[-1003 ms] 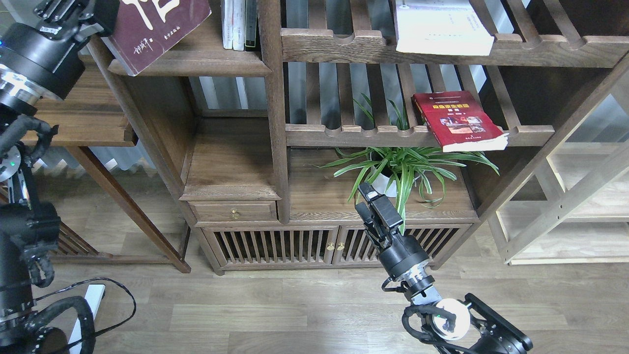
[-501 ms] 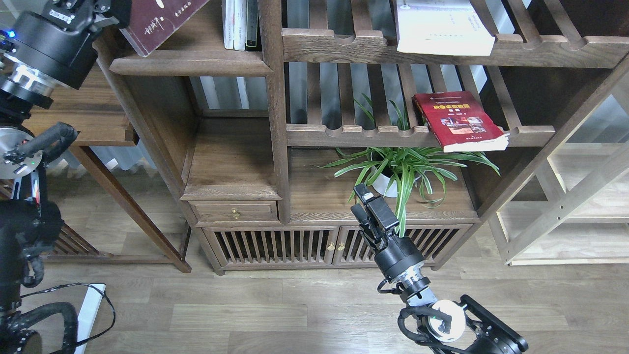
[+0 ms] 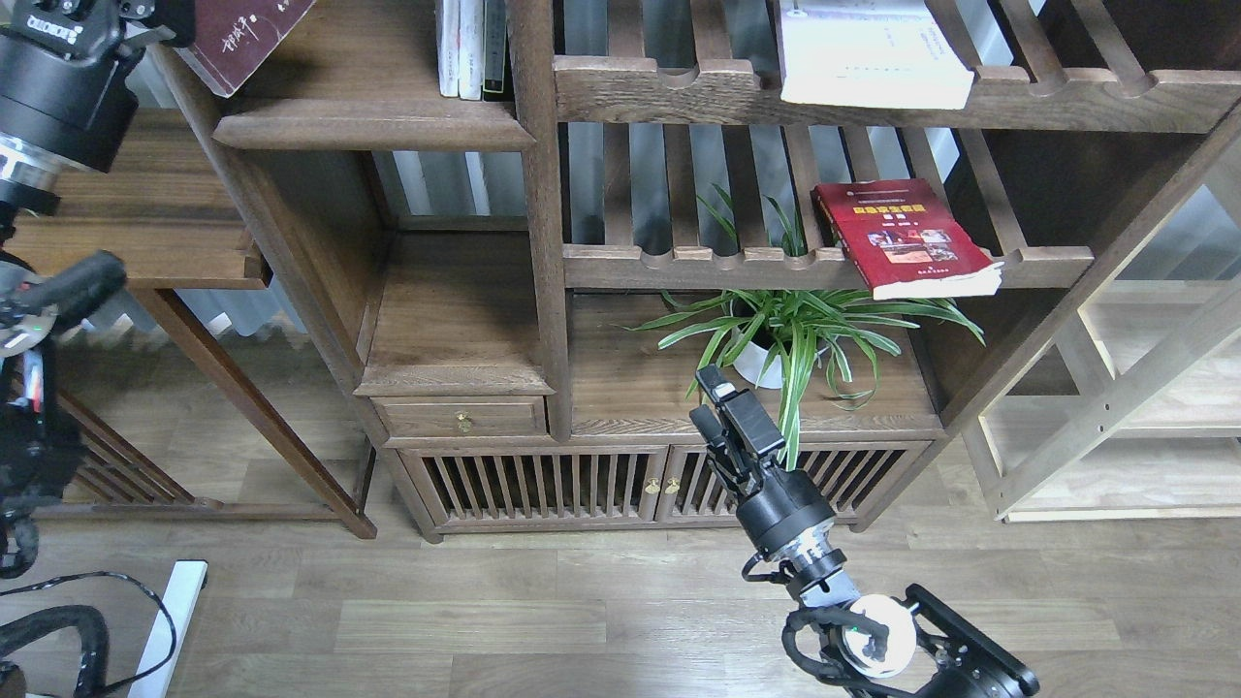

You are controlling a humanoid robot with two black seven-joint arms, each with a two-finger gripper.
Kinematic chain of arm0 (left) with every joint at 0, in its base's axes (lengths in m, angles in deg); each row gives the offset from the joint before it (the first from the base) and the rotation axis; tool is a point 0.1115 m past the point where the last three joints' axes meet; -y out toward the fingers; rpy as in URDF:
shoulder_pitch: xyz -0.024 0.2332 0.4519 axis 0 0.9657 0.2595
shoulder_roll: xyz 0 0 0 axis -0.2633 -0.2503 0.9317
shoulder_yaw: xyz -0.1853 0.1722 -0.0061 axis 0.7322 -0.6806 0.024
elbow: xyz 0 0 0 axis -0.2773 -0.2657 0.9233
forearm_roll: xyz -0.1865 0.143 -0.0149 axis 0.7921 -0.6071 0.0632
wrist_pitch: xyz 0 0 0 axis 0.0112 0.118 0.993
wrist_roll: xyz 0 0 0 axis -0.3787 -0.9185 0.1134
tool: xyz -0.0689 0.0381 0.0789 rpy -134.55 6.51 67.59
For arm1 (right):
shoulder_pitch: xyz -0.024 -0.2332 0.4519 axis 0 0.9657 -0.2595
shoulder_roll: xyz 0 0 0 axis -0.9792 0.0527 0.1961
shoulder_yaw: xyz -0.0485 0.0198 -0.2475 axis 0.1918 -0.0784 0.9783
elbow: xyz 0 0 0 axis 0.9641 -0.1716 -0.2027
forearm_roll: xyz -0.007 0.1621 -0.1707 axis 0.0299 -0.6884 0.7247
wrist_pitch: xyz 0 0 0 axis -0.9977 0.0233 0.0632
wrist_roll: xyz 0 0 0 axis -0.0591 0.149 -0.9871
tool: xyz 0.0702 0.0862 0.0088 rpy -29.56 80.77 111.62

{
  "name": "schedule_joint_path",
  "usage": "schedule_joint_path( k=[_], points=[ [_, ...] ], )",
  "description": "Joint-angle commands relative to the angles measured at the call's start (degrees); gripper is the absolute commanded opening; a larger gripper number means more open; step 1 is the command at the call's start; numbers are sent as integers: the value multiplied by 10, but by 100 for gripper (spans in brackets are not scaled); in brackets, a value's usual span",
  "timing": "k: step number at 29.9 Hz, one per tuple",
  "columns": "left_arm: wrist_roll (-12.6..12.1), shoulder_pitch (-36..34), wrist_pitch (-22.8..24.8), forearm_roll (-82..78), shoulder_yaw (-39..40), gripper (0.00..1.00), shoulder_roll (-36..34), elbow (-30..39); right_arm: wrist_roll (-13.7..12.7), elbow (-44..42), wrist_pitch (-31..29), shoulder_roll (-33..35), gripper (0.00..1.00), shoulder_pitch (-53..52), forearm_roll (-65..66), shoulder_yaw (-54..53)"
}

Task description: Organize books on shelf

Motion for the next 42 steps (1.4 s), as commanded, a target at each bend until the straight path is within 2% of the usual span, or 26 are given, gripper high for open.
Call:
schedule_joint_path(
  k=[1, 4, 10, 22, 32, 42],
  points=[
    [49, -4, -67, -1, -39, 0, 0, -10, 0, 0, 0, -2, 91, -1, 0, 2],
    [69, -6, -113, -1, -70, 0, 3, -19, 0, 0, 0, -2, 91, 0, 0, 2],
    [90, -26, -189, -1, -116, 0, 15, -36, 0, 0, 0, -11, 91, 2, 0, 3],
    [84, -61, -337, -1, -153, 0, 65, -39, 1, 1, 0, -13, 91, 15, 0, 24],
    [83, -98, -359, -1, -198, 0, 87, -87, 0, 3, 0, -3, 91, 16, 0, 24],
    [92, -141, -350, 0, -203, 0, 90, -172, 0, 4, 0, 4, 91, 33, 0, 24]
  ],
)
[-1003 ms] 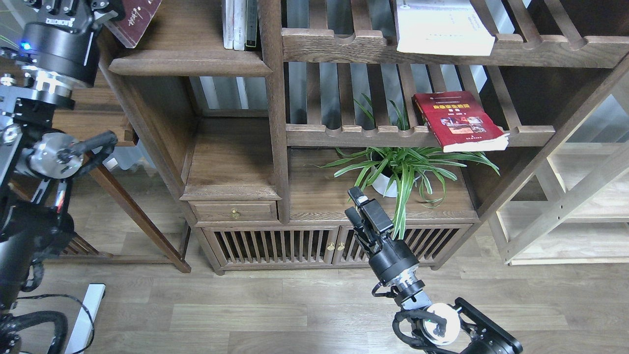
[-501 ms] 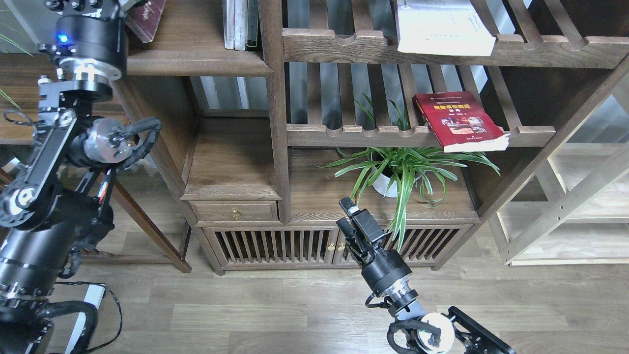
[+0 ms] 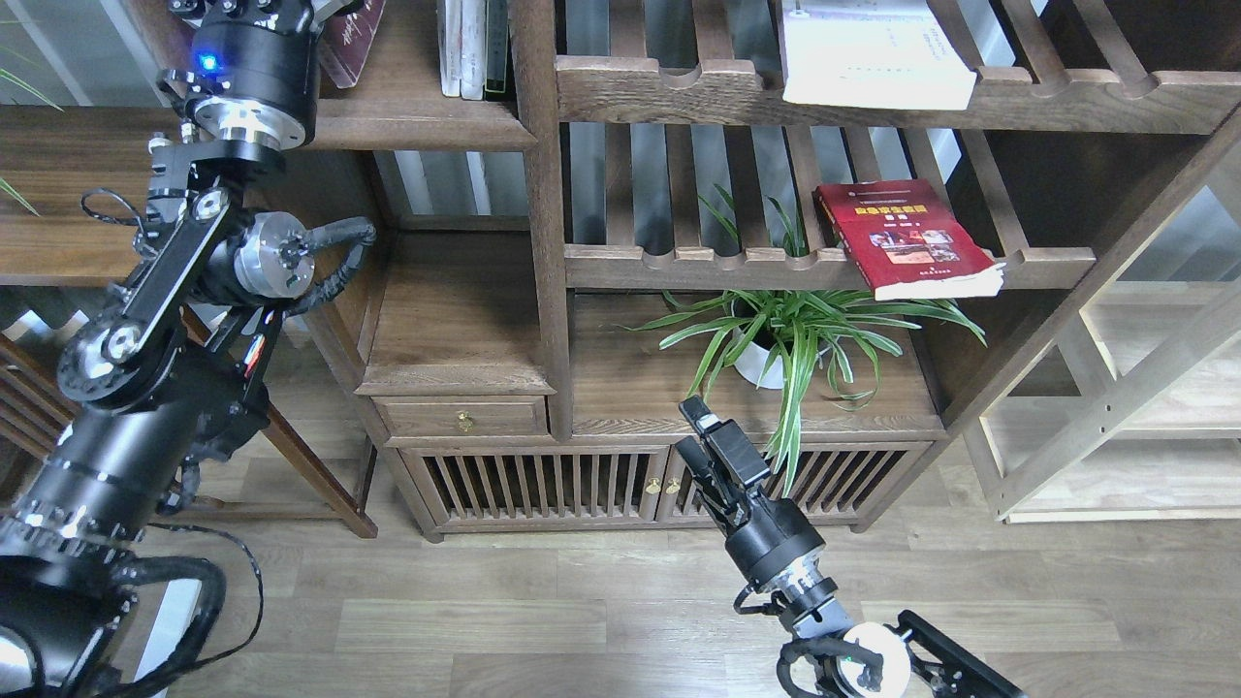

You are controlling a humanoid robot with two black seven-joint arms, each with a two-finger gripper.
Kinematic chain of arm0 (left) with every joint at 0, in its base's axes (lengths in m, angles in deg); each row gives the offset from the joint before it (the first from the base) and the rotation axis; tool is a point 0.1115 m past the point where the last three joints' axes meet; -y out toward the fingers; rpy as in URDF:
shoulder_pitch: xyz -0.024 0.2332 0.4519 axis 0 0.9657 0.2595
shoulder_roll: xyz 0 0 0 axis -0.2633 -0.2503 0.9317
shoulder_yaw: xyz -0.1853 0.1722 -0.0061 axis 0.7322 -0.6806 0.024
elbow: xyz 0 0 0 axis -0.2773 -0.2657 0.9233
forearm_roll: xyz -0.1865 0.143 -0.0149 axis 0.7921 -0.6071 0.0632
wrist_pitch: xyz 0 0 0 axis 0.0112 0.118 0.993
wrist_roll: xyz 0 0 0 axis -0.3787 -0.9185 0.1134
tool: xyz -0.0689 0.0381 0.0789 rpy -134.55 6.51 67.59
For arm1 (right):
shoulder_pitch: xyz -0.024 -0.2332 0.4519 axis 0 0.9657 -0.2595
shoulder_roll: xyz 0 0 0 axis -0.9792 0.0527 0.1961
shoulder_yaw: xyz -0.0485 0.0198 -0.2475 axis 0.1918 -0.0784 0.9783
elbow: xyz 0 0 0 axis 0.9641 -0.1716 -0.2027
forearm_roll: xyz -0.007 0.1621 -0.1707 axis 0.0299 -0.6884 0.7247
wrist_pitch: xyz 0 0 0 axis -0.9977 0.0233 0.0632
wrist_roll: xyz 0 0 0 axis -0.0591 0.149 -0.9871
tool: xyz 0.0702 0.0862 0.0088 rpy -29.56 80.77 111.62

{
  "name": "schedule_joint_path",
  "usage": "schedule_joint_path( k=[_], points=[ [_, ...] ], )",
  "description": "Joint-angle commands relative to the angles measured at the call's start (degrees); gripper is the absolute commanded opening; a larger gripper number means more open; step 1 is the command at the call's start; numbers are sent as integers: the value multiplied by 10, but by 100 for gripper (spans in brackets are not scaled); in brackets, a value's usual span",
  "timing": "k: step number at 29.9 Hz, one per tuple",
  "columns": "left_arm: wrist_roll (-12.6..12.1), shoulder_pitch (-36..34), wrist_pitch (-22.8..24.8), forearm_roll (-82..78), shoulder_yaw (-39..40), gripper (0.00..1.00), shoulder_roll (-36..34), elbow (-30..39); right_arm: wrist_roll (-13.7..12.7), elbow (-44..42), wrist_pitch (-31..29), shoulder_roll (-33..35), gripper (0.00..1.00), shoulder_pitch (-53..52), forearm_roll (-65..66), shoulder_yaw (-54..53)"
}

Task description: Organize books on shelf

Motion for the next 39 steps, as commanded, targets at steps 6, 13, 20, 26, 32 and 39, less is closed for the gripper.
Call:
schedule_joint_path(
  k=[6, 13, 20, 26, 32, 39],
  points=[
    [22, -44, 19, 11, -12, 0, 3, -85, 0, 1, 0, -1, 91, 5, 0, 0],
    [24, -89, 65, 16, -12, 0, 4, -163, 0, 1, 0, -6, 91, 4, 0, 0],
    [24, -111, 81, 16, -13, 0, 18, -212, 0, 3, 0, -7, 90, 1, 1, 0],
    [24, -136, 103, 21, -21, 0, 20, -259, 0, 10, 0, -6, 90, 1, 1, -1],
    [24, -139, 106, 37, -31, 0, 20, -271, 0, 12, 0, -3, 90, 1, 1, -1],
    [22, -140, 106, 41, -32, 0, 20, -285, 0, 14, 0, -5, 90, 0, 1, -1]
  ],
)
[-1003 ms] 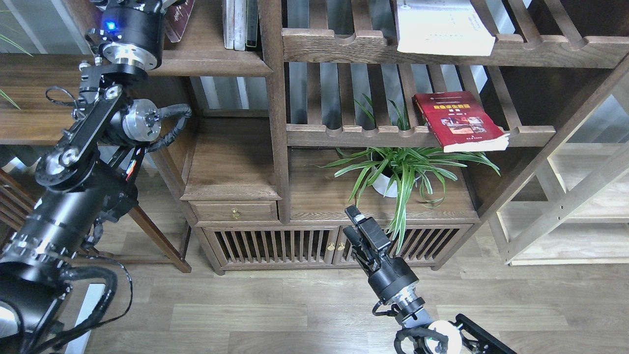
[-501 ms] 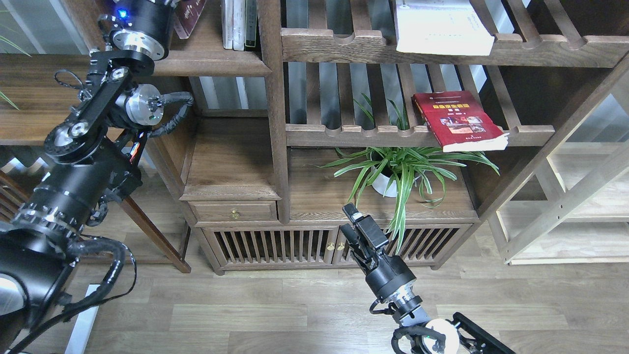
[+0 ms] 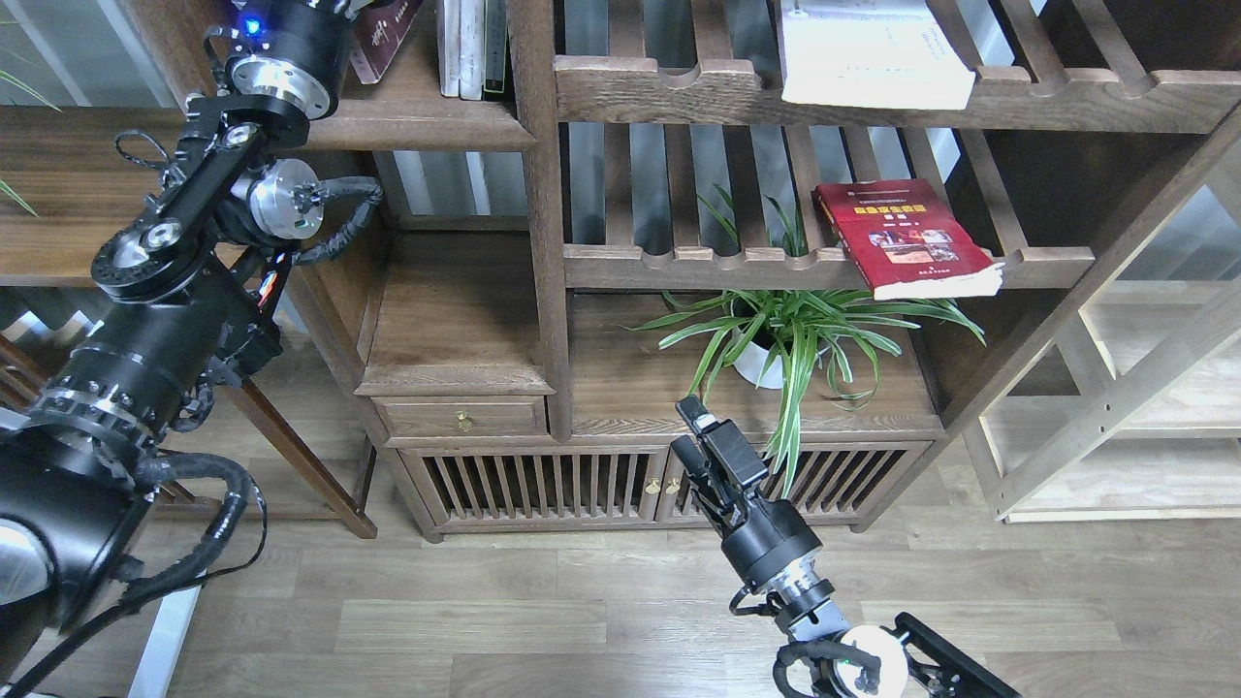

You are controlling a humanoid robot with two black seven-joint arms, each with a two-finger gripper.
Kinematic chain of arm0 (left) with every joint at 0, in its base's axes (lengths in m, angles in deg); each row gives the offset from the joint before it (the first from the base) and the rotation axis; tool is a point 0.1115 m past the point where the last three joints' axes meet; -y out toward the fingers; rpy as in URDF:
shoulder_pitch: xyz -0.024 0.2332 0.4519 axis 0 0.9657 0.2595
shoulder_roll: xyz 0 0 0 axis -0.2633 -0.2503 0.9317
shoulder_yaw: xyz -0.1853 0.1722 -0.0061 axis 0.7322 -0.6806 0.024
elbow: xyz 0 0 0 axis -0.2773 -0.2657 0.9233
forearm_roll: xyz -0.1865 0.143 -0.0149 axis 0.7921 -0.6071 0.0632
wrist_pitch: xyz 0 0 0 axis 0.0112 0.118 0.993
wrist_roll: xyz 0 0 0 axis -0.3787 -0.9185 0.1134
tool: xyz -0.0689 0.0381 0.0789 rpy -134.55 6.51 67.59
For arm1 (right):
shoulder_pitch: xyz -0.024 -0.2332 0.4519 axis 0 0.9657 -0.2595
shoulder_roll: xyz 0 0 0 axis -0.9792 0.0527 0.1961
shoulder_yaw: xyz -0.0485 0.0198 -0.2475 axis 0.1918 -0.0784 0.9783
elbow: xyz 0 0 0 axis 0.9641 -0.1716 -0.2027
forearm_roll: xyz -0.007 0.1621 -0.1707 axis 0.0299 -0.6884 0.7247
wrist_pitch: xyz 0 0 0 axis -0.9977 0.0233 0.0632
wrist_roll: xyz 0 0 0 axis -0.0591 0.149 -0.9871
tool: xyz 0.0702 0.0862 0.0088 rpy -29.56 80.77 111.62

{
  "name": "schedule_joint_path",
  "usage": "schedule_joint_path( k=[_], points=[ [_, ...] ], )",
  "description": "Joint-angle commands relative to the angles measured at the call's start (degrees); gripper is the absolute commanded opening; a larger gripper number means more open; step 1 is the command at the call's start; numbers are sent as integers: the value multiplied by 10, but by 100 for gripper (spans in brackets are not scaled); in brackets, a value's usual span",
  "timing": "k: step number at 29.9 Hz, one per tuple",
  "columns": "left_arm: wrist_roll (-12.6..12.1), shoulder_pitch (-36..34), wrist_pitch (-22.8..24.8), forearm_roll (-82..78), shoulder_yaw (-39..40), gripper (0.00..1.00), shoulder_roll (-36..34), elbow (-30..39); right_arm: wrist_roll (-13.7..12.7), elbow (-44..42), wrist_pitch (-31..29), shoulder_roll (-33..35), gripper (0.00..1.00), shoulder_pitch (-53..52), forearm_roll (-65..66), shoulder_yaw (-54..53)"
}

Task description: Organize books on shelf

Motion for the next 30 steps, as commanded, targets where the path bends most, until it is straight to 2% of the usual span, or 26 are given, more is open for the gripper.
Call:
schedule_joint_path(
  k=[1, 17, 30],
  points=[
    [0, -1, 0, 0, 0, 0, -1, -10, 0, 2, 0, 0, 90, 0, 0, 0],
    [-2, -34, 0, 52, -42, 0, 2, -54, 0, 8, 0, 3, 90, 3, 0, -4],
    [-23, -43, 0, 52, -47, 0, 1, -62, 0, 8, 0, 3, 90, 3, -1, -7]
  ],
)
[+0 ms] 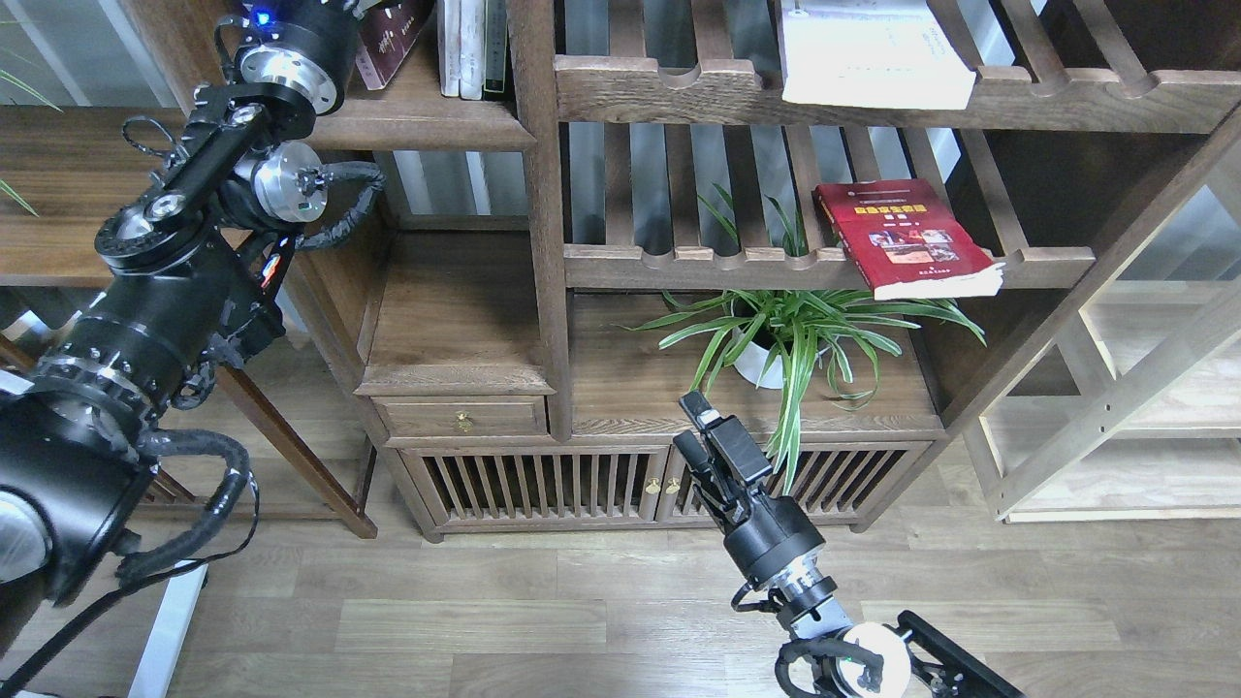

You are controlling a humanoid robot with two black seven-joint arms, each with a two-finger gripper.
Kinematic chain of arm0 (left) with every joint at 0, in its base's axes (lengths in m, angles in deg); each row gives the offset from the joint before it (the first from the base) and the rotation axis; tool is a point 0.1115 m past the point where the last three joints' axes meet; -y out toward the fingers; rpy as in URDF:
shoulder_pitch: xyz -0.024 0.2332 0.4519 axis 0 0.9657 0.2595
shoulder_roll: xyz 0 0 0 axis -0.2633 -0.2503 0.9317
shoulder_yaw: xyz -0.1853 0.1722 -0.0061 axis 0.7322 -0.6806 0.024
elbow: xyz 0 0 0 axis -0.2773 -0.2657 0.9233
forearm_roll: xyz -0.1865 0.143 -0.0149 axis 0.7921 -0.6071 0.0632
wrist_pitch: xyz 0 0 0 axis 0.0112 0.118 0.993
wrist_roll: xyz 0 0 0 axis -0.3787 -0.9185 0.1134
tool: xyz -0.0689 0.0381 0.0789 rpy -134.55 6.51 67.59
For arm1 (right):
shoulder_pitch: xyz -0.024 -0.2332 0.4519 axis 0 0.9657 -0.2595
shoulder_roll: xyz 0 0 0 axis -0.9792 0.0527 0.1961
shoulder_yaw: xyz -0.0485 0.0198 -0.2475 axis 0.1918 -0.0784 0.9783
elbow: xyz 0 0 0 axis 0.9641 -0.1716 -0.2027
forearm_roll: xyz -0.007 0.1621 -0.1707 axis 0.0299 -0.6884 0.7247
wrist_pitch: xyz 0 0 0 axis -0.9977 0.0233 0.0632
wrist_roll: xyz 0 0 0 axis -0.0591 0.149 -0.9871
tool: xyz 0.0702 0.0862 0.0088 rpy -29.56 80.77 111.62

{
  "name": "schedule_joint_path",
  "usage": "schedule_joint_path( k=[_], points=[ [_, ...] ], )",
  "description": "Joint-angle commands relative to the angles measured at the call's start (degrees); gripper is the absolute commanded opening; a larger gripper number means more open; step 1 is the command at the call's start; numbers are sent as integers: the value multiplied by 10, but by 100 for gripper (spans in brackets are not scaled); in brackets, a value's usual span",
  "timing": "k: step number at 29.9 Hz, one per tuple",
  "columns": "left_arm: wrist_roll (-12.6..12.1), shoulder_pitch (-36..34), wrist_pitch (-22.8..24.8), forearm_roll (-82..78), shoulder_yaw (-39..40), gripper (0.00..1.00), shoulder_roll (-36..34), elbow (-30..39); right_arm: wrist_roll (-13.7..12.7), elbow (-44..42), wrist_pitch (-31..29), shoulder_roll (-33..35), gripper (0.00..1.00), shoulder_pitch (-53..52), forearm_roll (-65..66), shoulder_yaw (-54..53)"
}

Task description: Organize books on shelf

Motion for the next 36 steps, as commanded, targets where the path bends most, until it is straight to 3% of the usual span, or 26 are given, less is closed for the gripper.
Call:
schedule_joint_path(
  k=[1, 36],
  points=[
    [-2, 0, 0, 0, -4, 0, 0, -5, 0, 0, 0, 2, 90, 1, 0, -3],
    [3, -24, -32, -5, -100, 0, -14, -16, 2, 0, 0, 3, 91, 25, -4, -15]
  ],
)
